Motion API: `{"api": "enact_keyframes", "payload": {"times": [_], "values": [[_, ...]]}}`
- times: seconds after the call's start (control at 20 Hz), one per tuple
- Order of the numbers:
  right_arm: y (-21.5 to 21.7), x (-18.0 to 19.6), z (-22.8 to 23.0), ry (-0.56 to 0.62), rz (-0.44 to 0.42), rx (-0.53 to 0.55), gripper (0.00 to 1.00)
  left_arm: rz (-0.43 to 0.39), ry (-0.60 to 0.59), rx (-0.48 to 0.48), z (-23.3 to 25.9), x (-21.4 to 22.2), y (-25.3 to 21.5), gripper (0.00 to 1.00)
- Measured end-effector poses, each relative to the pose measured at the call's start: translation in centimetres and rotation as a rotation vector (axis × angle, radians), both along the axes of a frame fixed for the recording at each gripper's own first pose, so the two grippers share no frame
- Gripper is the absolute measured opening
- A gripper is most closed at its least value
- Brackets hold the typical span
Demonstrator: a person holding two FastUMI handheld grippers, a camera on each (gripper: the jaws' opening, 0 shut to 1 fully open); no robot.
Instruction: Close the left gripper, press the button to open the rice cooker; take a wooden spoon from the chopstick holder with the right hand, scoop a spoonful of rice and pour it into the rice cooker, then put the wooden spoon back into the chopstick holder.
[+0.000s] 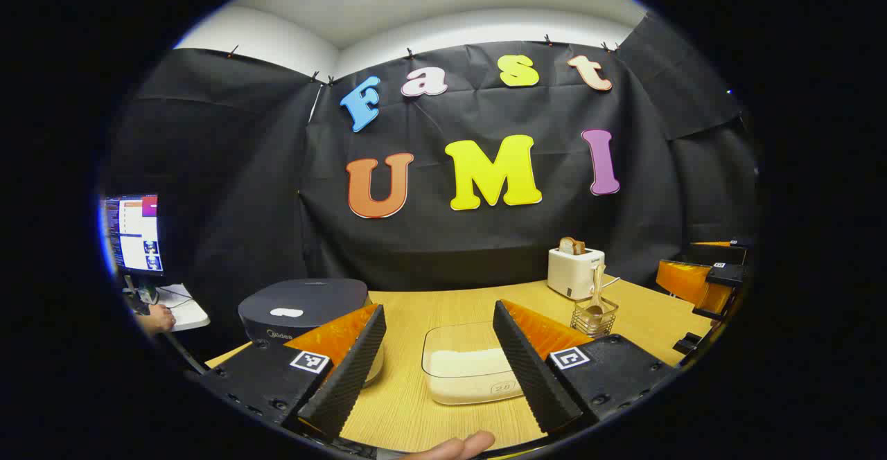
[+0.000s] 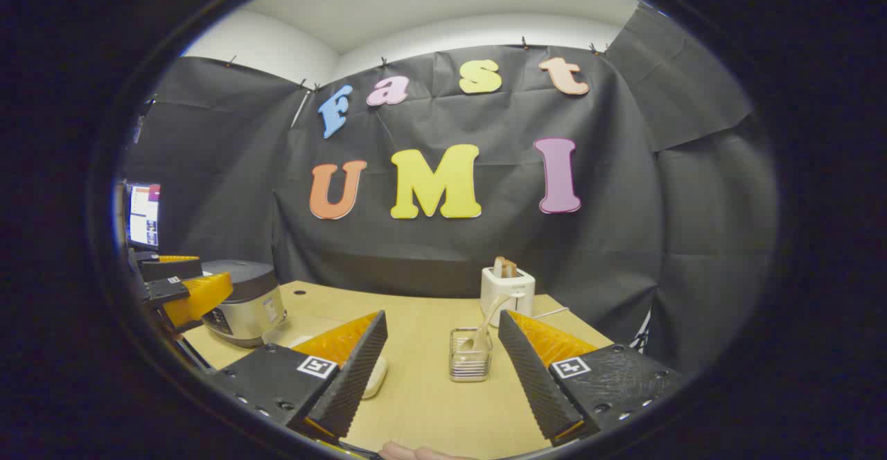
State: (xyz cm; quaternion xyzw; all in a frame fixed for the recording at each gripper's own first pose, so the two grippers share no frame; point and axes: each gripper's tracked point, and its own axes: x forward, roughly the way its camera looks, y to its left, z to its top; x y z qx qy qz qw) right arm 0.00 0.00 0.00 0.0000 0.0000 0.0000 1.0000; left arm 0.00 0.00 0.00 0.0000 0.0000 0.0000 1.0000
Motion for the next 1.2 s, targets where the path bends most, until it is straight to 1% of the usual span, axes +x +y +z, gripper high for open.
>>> {"api": "enact_keyframes", "payload": {"times": [0.45,0.85,0.95,1.05,1.15,1.2], "values": [[-0.7,0.1,-0.1,0.007,-0.017,0.000,0.96,0.051,0.040,-0.020,-0.8,0.5,2.1,0.99],[-0.8,0.5,-0.3,0.017,-0.025,0.006,0.96,0.061,0.044,-0.019,-0.6,0.6,2.6,0.98],[-0.8,0.5,-0.2,0.015,-0.024,0.006,0.96,0.067,0.052,-0.021,-0.9,0.6,2.8,0.96],[-0.9,0.4,-0.1,0.009,-0.025,0.004,0.96,0.069,0.073,-0.028,-1.3,0.9,3.0,0.93],[-1.0,0.4,0.0,0.005,-0.026,0.001,0.96,0.090,0.081,-0.016,-1.5,1.0,3.6,0.89],[-1.1,0.4,-0.1,0.004,-0.027,0.000,0.96,0.104,0.077,0.000,-1.3,1.1,4.2,0.85]]}}
